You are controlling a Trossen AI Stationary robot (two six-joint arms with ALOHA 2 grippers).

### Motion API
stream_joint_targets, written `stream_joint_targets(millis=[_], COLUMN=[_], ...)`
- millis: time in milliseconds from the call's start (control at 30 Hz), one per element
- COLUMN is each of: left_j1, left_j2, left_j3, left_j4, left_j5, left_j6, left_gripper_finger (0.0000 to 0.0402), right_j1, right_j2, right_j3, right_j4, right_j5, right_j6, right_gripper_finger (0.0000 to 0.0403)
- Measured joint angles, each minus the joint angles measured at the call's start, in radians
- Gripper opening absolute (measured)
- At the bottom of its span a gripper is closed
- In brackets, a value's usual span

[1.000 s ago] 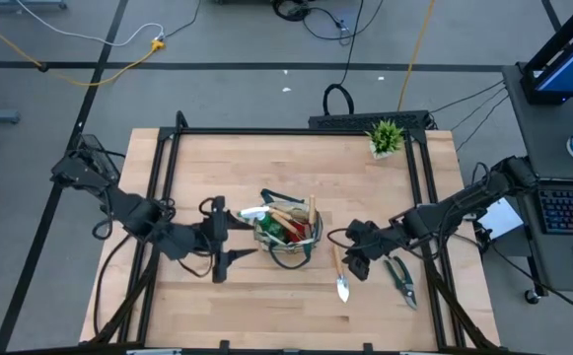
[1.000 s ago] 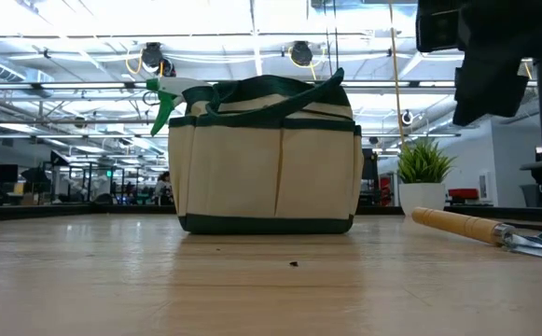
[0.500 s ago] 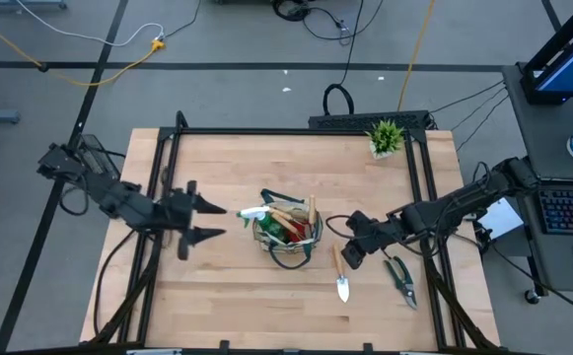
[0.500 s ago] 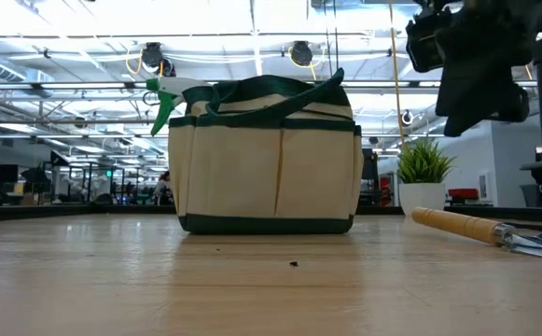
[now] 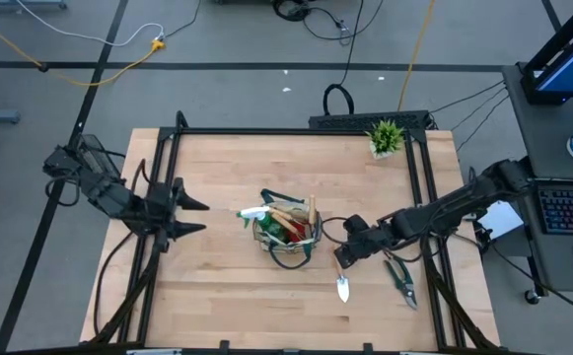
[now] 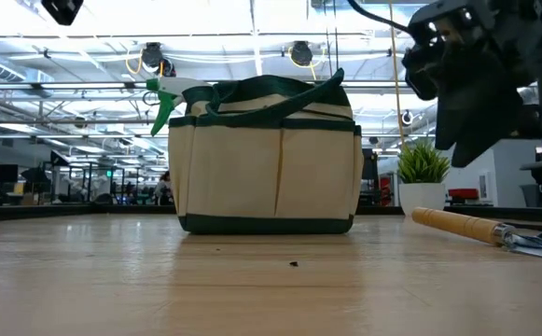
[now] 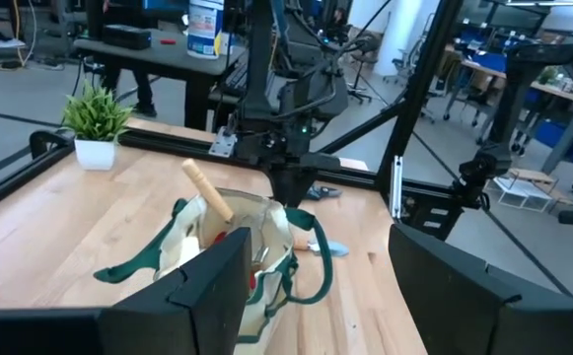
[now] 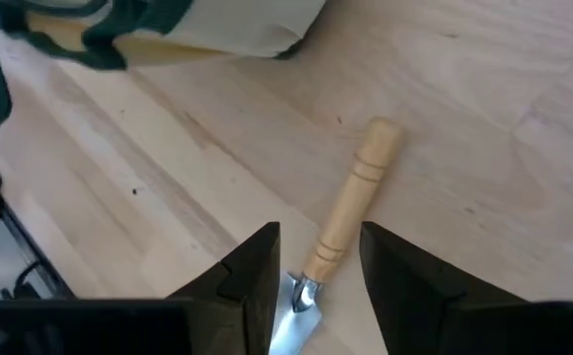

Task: Pick & Place Garden tools in Gardening bag
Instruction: Put the brown trowel into the gardening bag

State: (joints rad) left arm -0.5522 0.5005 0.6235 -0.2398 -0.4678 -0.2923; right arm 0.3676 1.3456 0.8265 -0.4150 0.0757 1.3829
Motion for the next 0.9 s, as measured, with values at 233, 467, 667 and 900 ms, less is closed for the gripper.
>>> stream_joint_targets(millis=[233, 467, 667, 900], left_j1=[0.001, 0.000, 0.000, 0.001], left_j2=[-0.042, -0.051, -0.051, -0.051], left_j3=[-0.007, -0.007, -0.007, -0.007], left_j4=[-0.038, -0.051, -0.058, -0.077], left_j5=[0.024, 0.032, 0.053, 0.053], left_j6=[0.001, 0.003, 0.007, 0.020], left_gripper_finger=[0.0243, 0.0243, 0.0243, 0.0243], right_j1=[0.001, 0.001, 0.001, 0.003], right_j2=[0.036, 0.045, 0.045, 0.045], right_j3=[0.000, 0.000, 0.000, 0.000], right_j4=[0.002, 0.045, 0.044, 0.044], right_j5=[0.000, 0.003, 0.003, 0.006], right_j6=[0.049, 0.056, 0.079, 0.105], right_gripper_finger=[0.0132, 0.0132, 0.0132, 0.0132])
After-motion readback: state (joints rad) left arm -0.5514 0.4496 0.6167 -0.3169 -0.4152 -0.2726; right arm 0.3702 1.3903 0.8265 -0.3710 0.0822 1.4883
